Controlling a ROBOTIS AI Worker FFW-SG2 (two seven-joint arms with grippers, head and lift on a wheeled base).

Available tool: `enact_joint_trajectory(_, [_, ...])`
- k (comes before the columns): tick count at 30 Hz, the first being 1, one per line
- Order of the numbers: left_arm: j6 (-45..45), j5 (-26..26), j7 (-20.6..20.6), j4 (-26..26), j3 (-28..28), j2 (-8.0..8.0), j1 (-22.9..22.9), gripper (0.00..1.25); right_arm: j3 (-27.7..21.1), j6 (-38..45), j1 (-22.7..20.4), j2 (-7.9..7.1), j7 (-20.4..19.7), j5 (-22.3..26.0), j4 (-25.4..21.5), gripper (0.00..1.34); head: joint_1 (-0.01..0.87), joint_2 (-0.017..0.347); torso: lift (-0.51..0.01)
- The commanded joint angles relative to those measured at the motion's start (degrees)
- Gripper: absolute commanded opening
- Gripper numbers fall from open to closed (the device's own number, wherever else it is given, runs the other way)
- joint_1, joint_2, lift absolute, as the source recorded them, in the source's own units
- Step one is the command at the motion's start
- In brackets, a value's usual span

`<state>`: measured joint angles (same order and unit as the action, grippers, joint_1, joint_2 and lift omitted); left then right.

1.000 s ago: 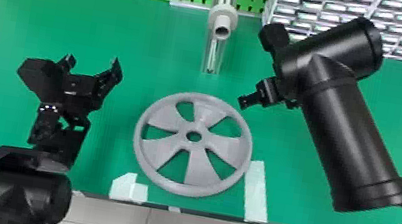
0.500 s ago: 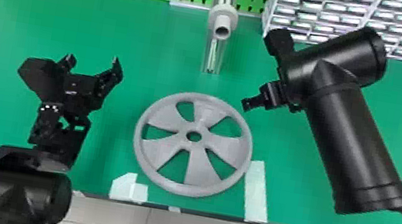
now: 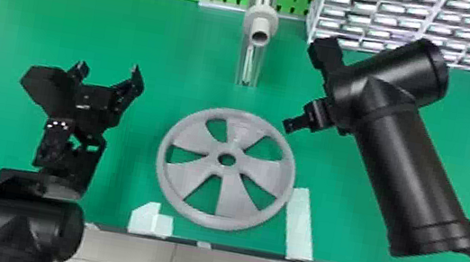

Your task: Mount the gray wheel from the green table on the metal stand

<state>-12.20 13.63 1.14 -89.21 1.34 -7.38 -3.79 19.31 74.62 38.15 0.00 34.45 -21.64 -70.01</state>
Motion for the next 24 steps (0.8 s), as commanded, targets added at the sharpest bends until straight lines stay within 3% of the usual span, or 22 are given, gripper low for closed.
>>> enact_joint_trajectory(1, [0.07, -0.01, 0.00, 0.00, 0.07, 0.00, 0.10, 1.06, 0.12, -1.32, 0.35, 0.05, 0.00, 0.90, 1.28, 1.25, 0.868, 0.052, -0.093])
enact_joint_trajectory(24, [0.25, -0.09, 0.00, 0.00, 0.24, -0.09, 0.37, 1.06, 3.02, -4.22, 1.23, 0.05, -2.63, 7.84, 7.08, 1.25, 0.868, 0.052, -0.093])
